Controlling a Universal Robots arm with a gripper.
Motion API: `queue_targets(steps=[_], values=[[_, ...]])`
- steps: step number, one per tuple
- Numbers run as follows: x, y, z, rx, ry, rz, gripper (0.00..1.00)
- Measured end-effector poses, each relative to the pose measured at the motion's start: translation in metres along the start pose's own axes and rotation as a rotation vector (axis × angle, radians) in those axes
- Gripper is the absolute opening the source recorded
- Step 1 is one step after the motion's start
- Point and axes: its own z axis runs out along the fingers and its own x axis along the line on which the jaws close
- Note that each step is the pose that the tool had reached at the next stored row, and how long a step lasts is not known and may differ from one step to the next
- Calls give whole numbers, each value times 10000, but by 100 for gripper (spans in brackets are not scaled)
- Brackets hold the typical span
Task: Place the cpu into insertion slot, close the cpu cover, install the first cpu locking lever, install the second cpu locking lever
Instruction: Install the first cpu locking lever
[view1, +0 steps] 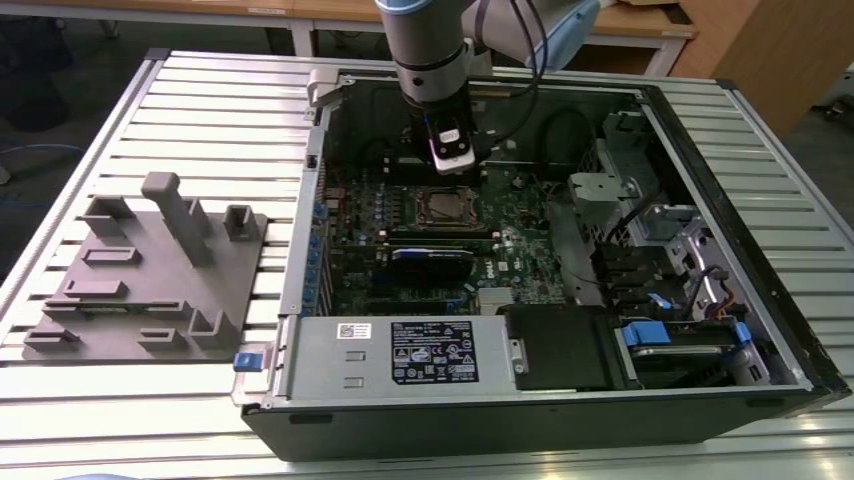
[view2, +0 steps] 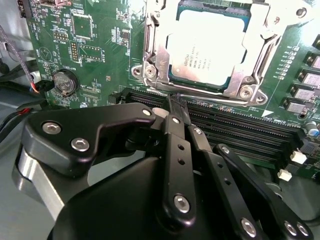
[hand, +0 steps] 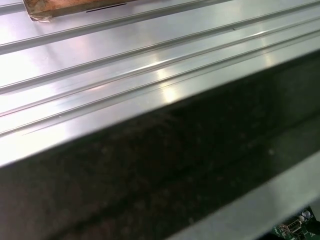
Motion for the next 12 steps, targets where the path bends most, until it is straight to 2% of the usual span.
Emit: queue_targets(steps=[12], values=[[-6, -12, 0, -1, 0, 0, 10]])
